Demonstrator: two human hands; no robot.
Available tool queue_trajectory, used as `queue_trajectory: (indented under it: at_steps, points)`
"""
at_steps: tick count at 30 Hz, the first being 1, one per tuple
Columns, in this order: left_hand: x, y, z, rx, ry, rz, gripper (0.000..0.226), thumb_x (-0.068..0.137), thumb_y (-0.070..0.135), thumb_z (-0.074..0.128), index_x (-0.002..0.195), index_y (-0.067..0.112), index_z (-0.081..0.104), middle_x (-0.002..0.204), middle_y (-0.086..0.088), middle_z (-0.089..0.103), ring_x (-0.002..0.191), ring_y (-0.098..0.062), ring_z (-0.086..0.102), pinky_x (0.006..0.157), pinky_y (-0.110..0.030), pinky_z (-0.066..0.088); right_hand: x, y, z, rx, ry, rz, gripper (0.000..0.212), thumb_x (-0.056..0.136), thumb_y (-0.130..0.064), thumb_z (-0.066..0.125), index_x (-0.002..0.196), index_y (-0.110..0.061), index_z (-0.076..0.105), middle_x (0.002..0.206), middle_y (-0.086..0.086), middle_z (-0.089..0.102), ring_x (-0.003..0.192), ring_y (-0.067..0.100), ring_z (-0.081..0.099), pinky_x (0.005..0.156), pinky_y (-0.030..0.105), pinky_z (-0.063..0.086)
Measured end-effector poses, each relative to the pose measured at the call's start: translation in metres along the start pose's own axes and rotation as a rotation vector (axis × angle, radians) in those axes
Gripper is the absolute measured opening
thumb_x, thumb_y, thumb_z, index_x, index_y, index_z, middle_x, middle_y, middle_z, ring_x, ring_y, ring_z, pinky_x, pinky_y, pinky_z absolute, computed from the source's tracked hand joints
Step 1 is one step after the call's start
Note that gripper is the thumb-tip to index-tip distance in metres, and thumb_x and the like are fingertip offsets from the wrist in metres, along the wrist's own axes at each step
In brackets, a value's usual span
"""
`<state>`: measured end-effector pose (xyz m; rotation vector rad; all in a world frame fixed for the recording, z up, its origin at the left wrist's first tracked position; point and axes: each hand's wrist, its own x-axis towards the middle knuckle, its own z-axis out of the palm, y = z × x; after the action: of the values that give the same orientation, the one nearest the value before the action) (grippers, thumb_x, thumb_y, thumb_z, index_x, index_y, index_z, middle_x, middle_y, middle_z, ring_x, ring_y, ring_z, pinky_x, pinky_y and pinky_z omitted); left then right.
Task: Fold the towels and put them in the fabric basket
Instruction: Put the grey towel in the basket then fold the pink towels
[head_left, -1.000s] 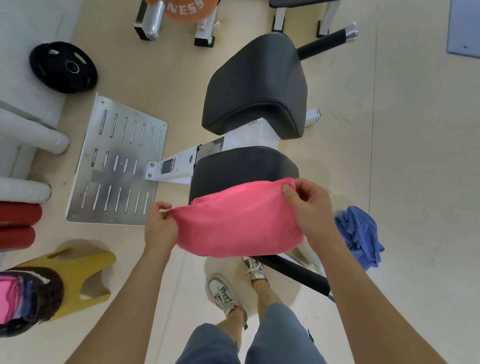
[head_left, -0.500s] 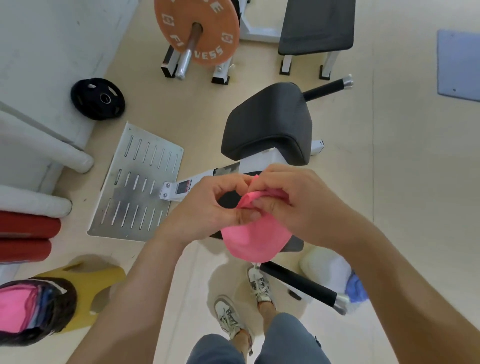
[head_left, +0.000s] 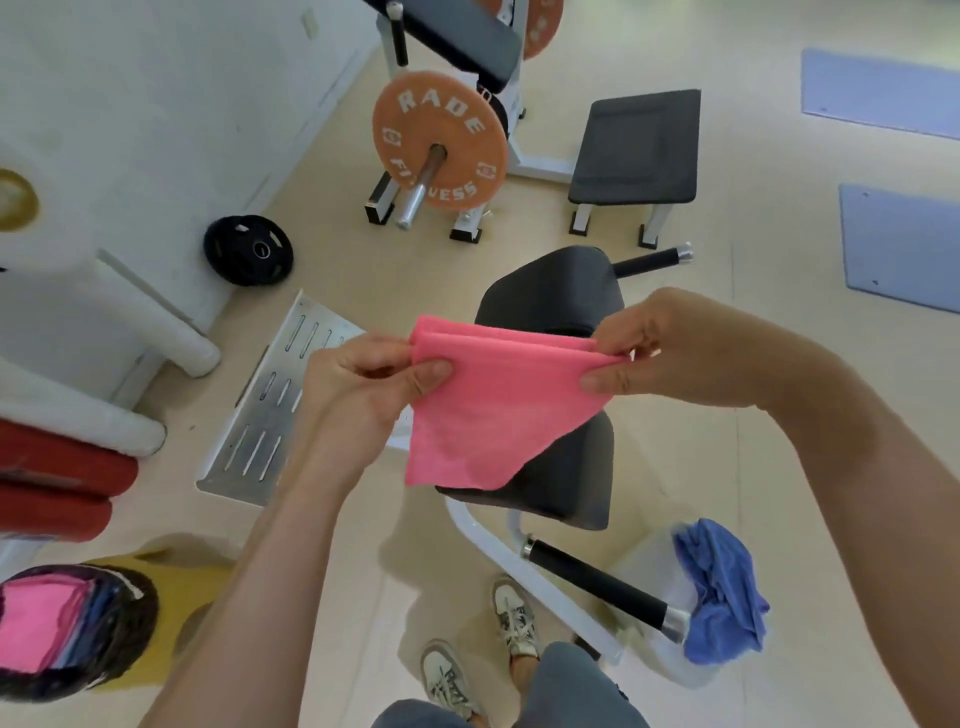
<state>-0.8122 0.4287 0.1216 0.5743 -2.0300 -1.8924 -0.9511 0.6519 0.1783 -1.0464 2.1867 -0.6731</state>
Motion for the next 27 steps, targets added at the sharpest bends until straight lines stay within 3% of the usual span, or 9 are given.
queue_trajectory:
  at_steps: [4, 7, 13, 15, 18, 20, 22, 24, 27]
  points:
    - [0.001, -0.007, -0.005, 0.031, 0.198, -0.026, 0.008, 0.077, 0.016, 0.075, 0.084, 0.02, 0.075, 0.081, 0.0, 0.067, 0.068, 0.0, 0.059, 0.059, -0.01, 0.046, 0.03, -0.02, 0.0, -0.143, 0.216, -0.067, 0.008, 0.08, -0.035, 0.073, 0.078, -0.028, 0.072, 0.072, -0.007, 0.063, 0.071, 0.012, 0.058, 0.068, 0.032, 0.049]
    - [0.006, -0.003, -0.013, 0.035, 0.344, 0.052, 0.01, 0.082, 0.012, 0.072, 0.092, 0.012, 0.073, 0.084, -0.002, 0.069, 0.073, 0.0, 0.061, 0.069, -0.014, 0.048, 0.057, -0.034, -0.001, -0.306, 0.295, -0.17, 0.014, 0.083, -0.032, 0.072, 0.085, -0.019, 0.075, 0.078, -0.003, 0.066, 0.073, 0.015, 0.058, 0.072, 0.029, 0.046]
    - [0.0, 0.007, -0.025, 0.177, 0.484, 0.309, 0.009, 0.079, 0.022, 0.074, 0.079, 0.031, 0.072, 0.074, 0.021, 0.067, 0.073, -0.005, 0.059, 0.071, -0.026, 0.049, 0.085, -0.032, -0.006, -0.492, 0.471, -0.461, 0.016, 0.088, -0.023, 0.065, 0.096, -0.015, 0.076, 0.094, -0.001, 0.072, 0.082, 0.019, 0.065, 0.074, 0.038, 0.055]
    - [-0.013, 0.006, -0.011, 0.257, 0.482, 0.332, 0.015, 0.078, 0.023, 0.074, 0.087, 0.034, 0.067, 0.075, 0.022, 0.065, 0.072, -0.003, 0.058, 0.07, -0.023, 0.048, 0.081, -0.015, -0.003, -0.505, 0.501, -0.503, 0.016, 0.087, -0.018, 0.066, 0.098, -0.013, 0.076, 0.097, 0.001, 0.073, 0.084, 0.02, 0.067, 0.075, 0.036, 0.056]
    - [-0.031, -0.016, 0.025, 0.377, 0.363, 0.224, 0.047, 0.077, 0.024, 0.077, 0.11, 0.046, 0.052, 0.074, 0.019, 0.064, 0.069, 0.002, 0.059, 0.066, -0.008, 0.045, 0.063, 0.033, 0.015, -0.496, 0.538, -0.502, 0.018, 0.088, -0.015, 0.062, 0.099, -0.01, 0.075, 0.101, 0.004, 0.074, 0.086, 0.022, 0.069, 0.08, 0.034, 0.057]
    - [-0.038, -0.048, 0.054, 0.455, 0.233, 0.155, 0.058, 0.078, 0.024, 0.076, 0.126, 0.042, 0.047, 0.068, 0.016, 0.06, 0.062, 0.0, 0.055, 0.065, -0.008, 0.046, 0.049, 0.079, 0.036, -0.504, 0.538, -0.441, 0.021, 0.088, -0.017, 0.059, 0.098, -0.007, 0.075, 0.102, 0.007, 0.074, 0.086, 0.024, 0.068, 0.083, 0.031, 0.053]
    - [-0.045, -0.085, 0.085, 0.506, 0.074, 0.06, 0.035, 0.081, 0.026, 0.072, 0.114, 0.033, 0.06, 0.065, 0.02, 0.056, 0.06, -0.003, 0.05, 0.066, -0.023, 0.052, 0.034, 0.129, 0.06, -0.507, 0.529, -0.339, 0.015, 0.082, -0.012, 0.068, 0.093, -0.005, 0.076, 0.099, 0.009, 0.074, 0.084, 0.028, 0.066, 0.08, 0.032, 0.053]
    - [-0.06, -0.113, 0.115, 0.591, -0.1, 0.07, 0.01, 0.084, 0.021, 0.067, 0.093, 0.024, 0.068, 0.071, 0.017, 0.06, 0.065, -0.004, 0.049, 0.065, -0.023, 0.047, 0.02, 0.171, 0.083, -0.44, 0.511, -0.191, 0.014, 0.074, 0.001, 0.076, 0.087, -0.003, 0.076, 0.094, 0.011, 0.074, 0.079, 0.034, 0.065, 0.075, 0.035, 0.055]
    - [-0.079, -0.143, 0.149, 0.655, -0.261, 0.191, 0.012, 0.08, 0.017, 0.067, 0.092, 0.016, 0.068, 0.084, 0.006, 0.069, 0.075, -0.008, 0.057, 0.068, -0.026, 0.049, 0.0, 0.203, 0.108, -0.242, 0.445, 0.077, 0.021, 0.075, 0.011, 0.067, 0.089, -0.004, 0.075, 0.086, 0.011, 0.072, 0.075, 0.035, 0.065, 0.069, 0.038, 0.054]
